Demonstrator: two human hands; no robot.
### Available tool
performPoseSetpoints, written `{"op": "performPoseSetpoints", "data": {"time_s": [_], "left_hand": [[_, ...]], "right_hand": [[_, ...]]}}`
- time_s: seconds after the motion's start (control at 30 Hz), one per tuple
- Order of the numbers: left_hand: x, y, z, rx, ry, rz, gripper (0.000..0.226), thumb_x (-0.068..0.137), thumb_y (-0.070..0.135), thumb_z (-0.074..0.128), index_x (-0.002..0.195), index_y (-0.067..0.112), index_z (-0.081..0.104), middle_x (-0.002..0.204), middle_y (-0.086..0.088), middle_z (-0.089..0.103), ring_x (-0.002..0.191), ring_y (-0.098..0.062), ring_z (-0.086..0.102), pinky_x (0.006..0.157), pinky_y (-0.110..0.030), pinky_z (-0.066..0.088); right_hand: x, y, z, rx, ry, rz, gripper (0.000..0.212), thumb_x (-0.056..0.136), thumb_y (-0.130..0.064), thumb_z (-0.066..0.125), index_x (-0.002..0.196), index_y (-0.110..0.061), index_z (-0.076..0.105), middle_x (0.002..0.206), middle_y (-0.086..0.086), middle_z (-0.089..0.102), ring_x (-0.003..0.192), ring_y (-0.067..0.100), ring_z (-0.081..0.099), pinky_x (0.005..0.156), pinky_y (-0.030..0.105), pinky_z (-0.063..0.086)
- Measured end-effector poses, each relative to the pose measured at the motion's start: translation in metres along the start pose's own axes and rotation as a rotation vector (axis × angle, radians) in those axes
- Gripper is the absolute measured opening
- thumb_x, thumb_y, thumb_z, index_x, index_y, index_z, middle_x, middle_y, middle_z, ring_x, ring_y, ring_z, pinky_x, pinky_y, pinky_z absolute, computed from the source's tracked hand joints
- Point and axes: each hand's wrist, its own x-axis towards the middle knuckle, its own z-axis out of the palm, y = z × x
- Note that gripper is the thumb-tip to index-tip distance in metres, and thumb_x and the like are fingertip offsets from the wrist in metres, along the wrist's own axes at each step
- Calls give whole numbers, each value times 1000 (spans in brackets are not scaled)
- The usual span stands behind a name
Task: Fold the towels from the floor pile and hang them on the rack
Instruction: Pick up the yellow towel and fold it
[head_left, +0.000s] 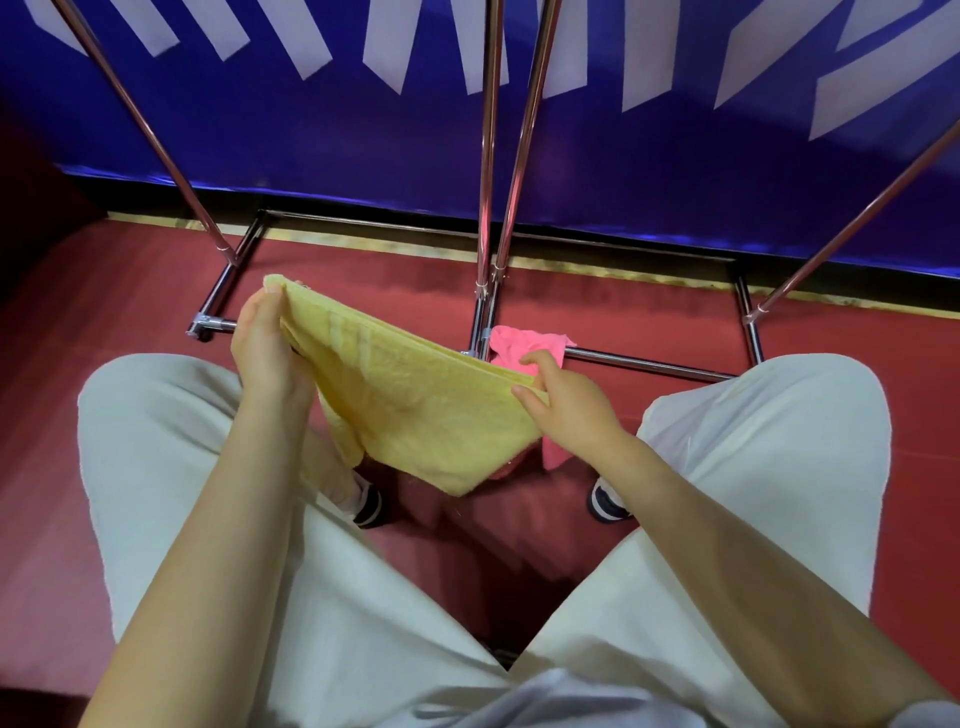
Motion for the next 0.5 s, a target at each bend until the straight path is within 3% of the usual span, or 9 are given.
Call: {"op": "performPoseSetpoints", "data": {"time_s": [0.07,0.13,0.23,0.4,0.5], "left_hand": [[-3,-2,2,8,-31,9,9,93,10,55,94,10,64,80,1,68,77,-13,65,78,-28,52],[-8,-3,5,51,-41,29,8,94,12,55,93,12,63,80,3,65,75,-10,63,73,-25,51],[-13,-7,12,205,-32,109,10,96,17,54,90,19,62,78,9,60,71,-3,56,66,-16,45],[-13,-11,12,353,-25,208,9,90,24,61,87,29,67,111,-6,63,90,-7,56,80,-20,45],[-10,-14,13,320,-44,142,12,96,22,56,90,27,65,82,8,57,69,-2,50,63,-15,41]], "right_hand": [[3,5,0,-29,18,13,41,94,-35,52,130,-16,47,83,6,61,82,32,60,61,32,32],[4,9,1,-45,33,28,33,94,-33,53,121,-14,55,97,10,67,91,33,61,65,34,35],[5,11,2,8,72,111,21,91,-27,59,103,-10,64,93,12,69,89,33,61,67,34,39],[5,11,-4,62,189,197,11,85,-20,65,89,-10,68,89,7,67,87,28,60,66,33,37],[7,13,-10,28,288,200,12,83,-24,68,85,-13,69,91,4,58,96,23,50,71,31,37]]}}
